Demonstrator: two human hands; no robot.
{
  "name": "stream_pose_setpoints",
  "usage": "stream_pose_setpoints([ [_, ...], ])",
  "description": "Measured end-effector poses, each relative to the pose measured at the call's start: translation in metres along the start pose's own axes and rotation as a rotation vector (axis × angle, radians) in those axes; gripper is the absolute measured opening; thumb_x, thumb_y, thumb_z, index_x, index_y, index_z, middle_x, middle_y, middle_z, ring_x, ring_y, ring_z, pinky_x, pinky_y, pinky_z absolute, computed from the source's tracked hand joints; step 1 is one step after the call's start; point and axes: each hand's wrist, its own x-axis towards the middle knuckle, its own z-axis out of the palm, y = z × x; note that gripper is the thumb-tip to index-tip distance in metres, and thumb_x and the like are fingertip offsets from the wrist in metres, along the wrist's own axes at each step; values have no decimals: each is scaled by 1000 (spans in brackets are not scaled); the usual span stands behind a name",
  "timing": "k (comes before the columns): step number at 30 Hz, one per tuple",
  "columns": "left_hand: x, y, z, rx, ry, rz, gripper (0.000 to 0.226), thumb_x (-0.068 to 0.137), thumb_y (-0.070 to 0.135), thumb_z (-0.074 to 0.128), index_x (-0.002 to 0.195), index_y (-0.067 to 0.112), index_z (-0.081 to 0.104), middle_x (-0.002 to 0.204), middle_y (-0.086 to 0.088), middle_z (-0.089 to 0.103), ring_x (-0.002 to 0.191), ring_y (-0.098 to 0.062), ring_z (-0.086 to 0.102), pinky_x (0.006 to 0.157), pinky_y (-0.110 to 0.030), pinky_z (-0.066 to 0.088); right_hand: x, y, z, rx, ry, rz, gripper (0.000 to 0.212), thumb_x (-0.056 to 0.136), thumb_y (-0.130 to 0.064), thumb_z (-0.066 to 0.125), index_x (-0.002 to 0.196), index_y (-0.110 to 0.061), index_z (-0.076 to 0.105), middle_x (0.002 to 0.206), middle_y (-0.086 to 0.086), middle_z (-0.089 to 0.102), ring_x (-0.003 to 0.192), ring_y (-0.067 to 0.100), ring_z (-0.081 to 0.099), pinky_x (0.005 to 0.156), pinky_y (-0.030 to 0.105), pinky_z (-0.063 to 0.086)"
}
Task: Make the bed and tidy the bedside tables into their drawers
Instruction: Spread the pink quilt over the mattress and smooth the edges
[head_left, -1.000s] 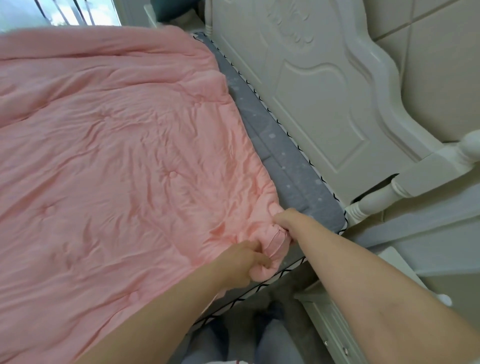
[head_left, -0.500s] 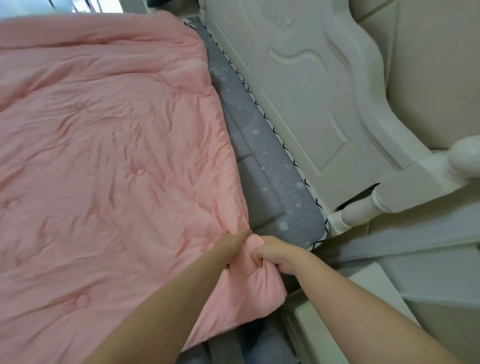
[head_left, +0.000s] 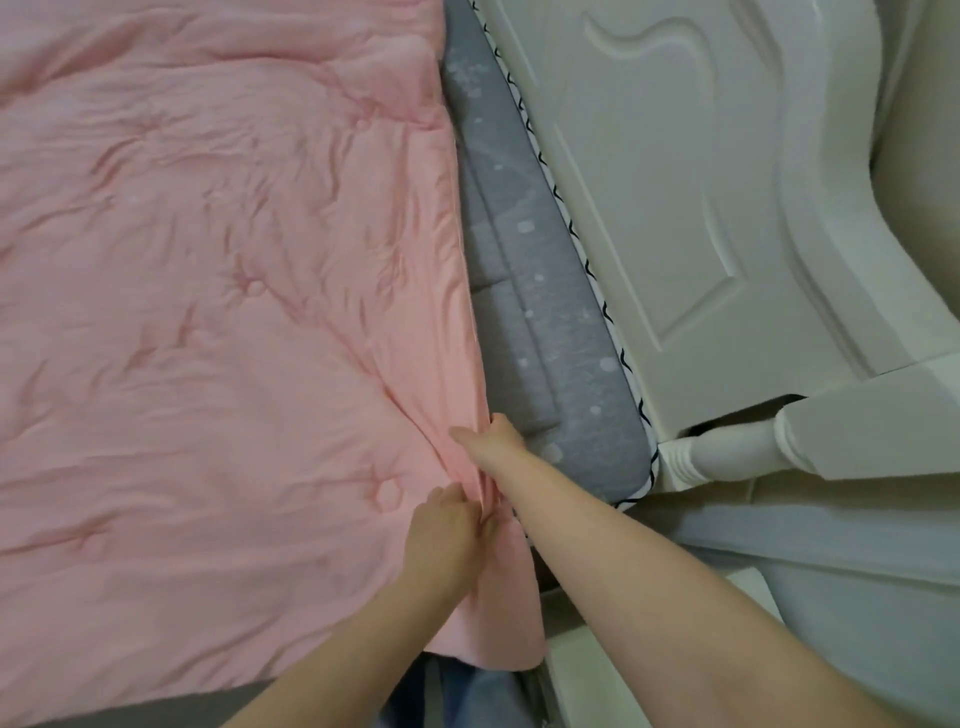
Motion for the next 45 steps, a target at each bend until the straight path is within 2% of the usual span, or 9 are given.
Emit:
stream_pose_setpoints([
  [4,28,1,14,-19,20,64,40,101,38,34,68,17,42,84,2,41,82,-17,38,73,-32,25,42,6,6,-135,174,-62,42,101,-35,40,126,-2,46,133,22,54,123,37,52,96,37,42],
  [9,58,19,44,-38,27,148,50,83,53,7,70,26,47,77,9,48,81,-12,45,85,-31,24,79,29,-23,-189,233,-206,58,97,-54,39,109,-3,63,113,22,65,111,39,59,92,39,47],
  [23,105,196,126,-162,-123,472,49,98,36,35,89,-2,66,94,-21,61,87,-37,55,73,-37,31,83,132,-221,-596,587,-337,40,97,-49,42,95,-11,54,89,22,62,81,39,58,68,40,47],
  [25,120,186,138,-117,-148,418,40,100,33,39,98,2,65,101,-19,60,94,-36,54,75,-35,30,98,137,-218,-681,554,-311,25,100,-34,43,111,-12,46,104,19,58,91,37,57,76,46,50],
  [29,124,134,153,-52,-170,253,27,98,35,40,97,15,58,102,-6,55,93,-25,50,82,-37,39,115,148,-190,-738,409,-238,67,95,-10,41,152,-28,11,139,12,39,122,34,48,97,47,45],
  [33,116,81,154,7,102,61,26,86,42,56,105,25,55,110,4,50,101,-21,50,85,-34,40,119,161,-161,-505,288,-297,49,94,-15,36,139,-34,33,130,3,46,124,29,47,92,40,44],
  [36,116,47,152,125,144,17,65,67,67,63,120,33,47,135,5,39,129,-24,39,107,-42,28,132,161,-150,-518,253,-298,75,89,-14,45,153,-29,8,149,10,31,135,32,36,104,44,40],
  [41,122,11,178,271,-161,63,129,50,83,58,148,42,-14,159,0,-24,148,-31,-14,111,-66,-3,167,139,-143,-370,252,-165,88,89,-50,53,149,-45,-12,160,19,10,147,36,15,118,51,19],
  [45,133,-16,189,372,-28,271,93,66,68,63,148,40,29,159,-13,20,144,-41,21,104,-70,19,186,119,-138,-374,271,-246,89,89,-51,56,148,-49,-10,144,17,38,130,35,40,109,45,34],
])
